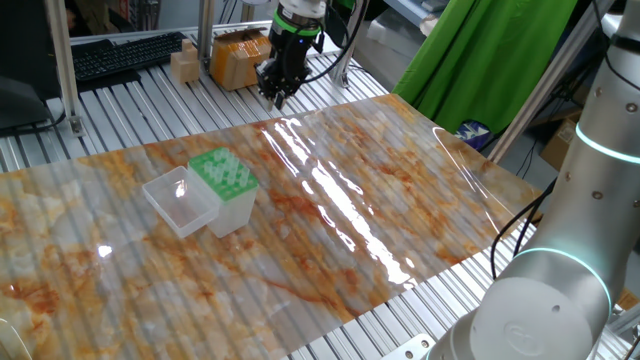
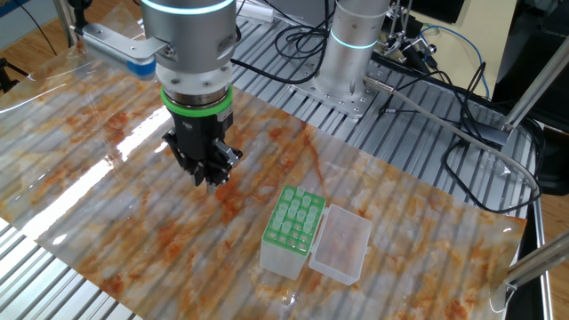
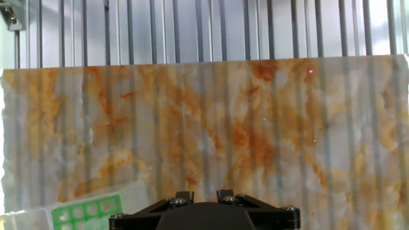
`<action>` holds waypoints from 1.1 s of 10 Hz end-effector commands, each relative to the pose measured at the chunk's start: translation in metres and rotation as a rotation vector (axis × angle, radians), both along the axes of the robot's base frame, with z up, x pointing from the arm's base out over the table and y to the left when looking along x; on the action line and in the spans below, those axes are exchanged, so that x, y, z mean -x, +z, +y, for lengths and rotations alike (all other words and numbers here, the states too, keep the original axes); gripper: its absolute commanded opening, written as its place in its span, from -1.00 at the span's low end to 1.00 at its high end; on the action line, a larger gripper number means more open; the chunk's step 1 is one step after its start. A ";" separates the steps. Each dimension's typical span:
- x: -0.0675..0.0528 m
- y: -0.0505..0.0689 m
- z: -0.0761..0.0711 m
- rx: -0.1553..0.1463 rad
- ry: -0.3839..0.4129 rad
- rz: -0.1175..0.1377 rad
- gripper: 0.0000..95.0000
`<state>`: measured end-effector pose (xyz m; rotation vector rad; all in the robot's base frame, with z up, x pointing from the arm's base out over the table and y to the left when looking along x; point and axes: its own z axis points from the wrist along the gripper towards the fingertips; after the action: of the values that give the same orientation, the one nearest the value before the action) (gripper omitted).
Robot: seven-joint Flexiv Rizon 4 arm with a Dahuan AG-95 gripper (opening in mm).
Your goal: Insert a large pipette tip into the holder for large pipette tips
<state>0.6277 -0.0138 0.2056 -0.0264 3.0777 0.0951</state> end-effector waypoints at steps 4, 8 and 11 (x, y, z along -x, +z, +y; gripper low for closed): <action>-0.001 0.000 -0.001 0.007 0.029 -0.002 -1.00; -0.001 0.000 -0.001 0.010 0.028 -0.001 -1.00; -0.001 0.000 -0.001 0.010 0.028 -0.001 -1.00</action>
<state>0.6287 -0.0144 0.2053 -0.0719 3.0762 0.0813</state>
